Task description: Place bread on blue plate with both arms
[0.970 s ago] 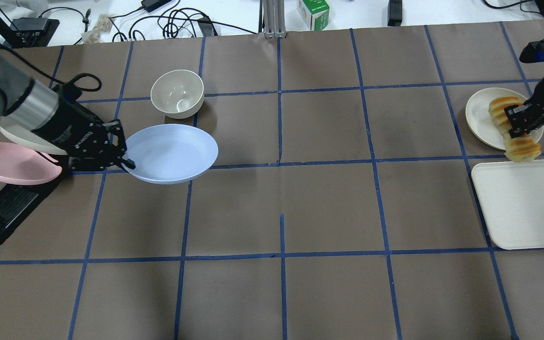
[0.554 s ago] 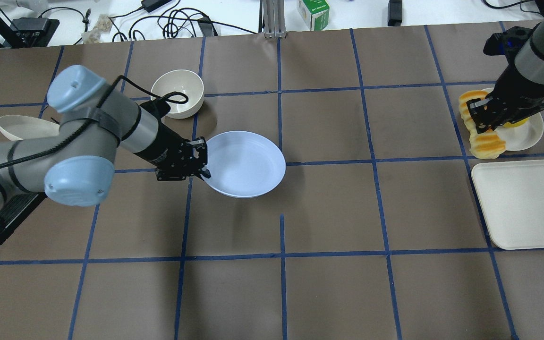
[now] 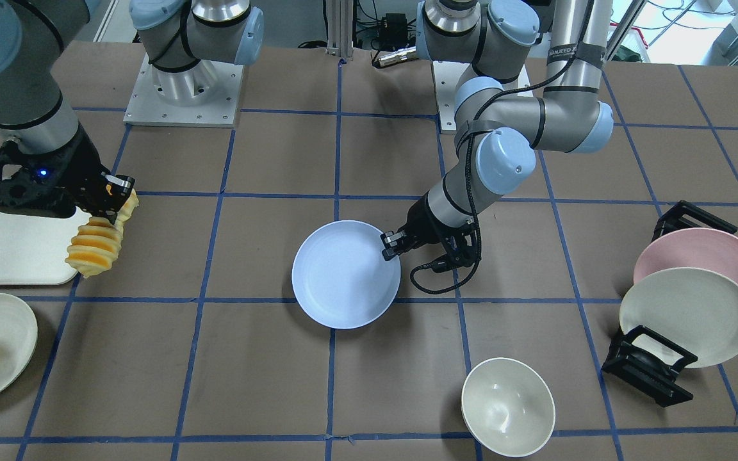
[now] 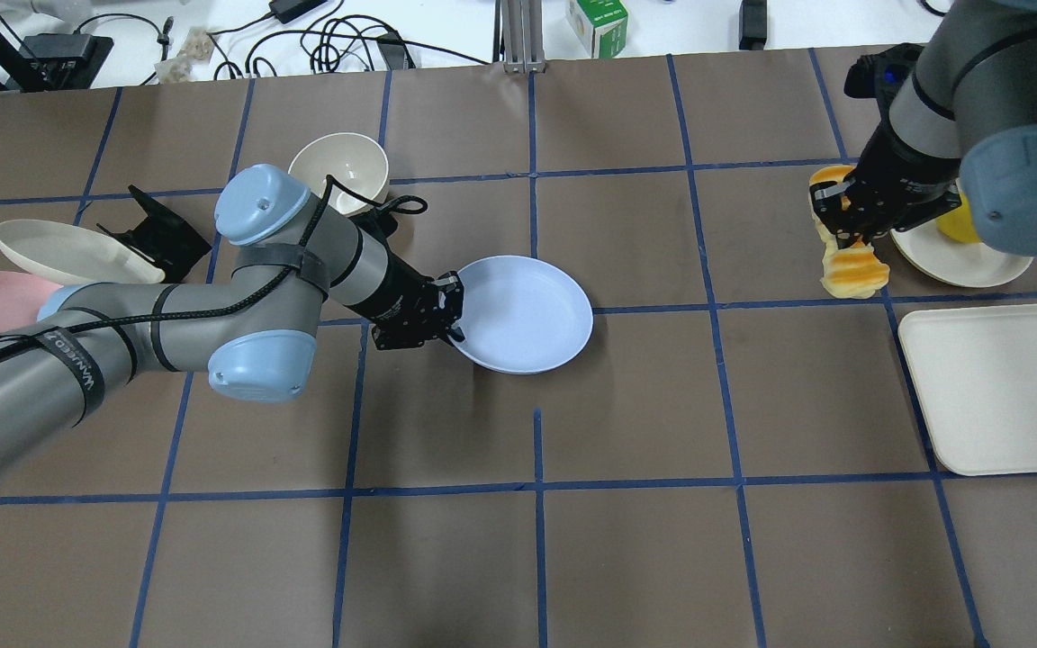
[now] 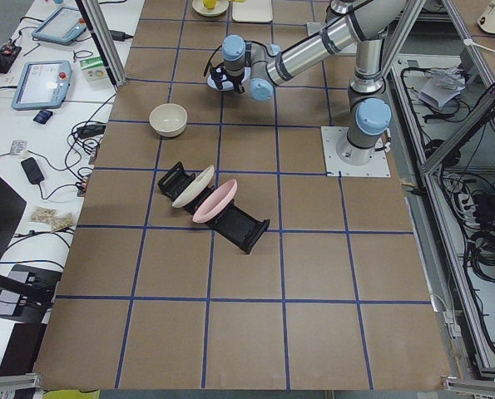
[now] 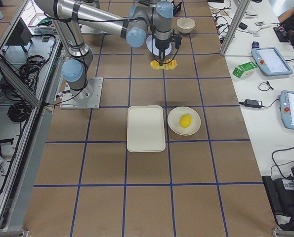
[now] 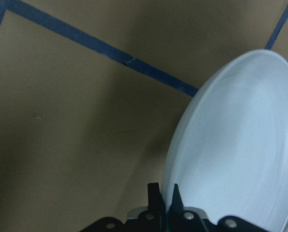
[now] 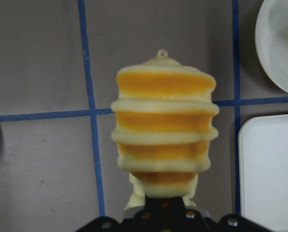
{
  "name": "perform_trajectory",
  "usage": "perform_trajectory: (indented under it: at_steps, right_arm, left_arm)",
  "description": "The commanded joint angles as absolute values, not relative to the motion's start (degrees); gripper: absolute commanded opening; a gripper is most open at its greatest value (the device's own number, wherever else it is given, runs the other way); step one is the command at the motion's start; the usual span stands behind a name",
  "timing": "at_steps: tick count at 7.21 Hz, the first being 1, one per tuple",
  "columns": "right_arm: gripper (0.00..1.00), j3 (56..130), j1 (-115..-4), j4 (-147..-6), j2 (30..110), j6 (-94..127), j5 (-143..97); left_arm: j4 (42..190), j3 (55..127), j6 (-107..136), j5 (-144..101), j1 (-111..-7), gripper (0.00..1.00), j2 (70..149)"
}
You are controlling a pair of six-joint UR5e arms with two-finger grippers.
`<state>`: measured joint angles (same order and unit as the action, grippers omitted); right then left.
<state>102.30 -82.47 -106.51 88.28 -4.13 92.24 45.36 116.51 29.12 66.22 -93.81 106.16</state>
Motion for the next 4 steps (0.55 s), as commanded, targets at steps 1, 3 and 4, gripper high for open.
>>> perform_trajectory:
  at_steps: [1, 3, 4]
  right_arm:
    - [0.00, 99.60, -87.78, -106.44, 86.58, 4.71, 90.02]
    - [0.00, 98.79, -92.26, -106.61, 84.74, 11.99, 89.56]
    - [0.00, 98.09, -95.50, -106.87, 83.07, 13.61, 87.21]
  left_arm:
    - [41.75, 116.37, 29.79, 66.44, -94.13, 0.00, 109.24]
    - [41.04, 116.98, 31.36, 66.53, -94.57, 0.56, 109.95]
    - [41.04, 117.24, 31.99, 66.62, -94.74, 0.86, 109.60]
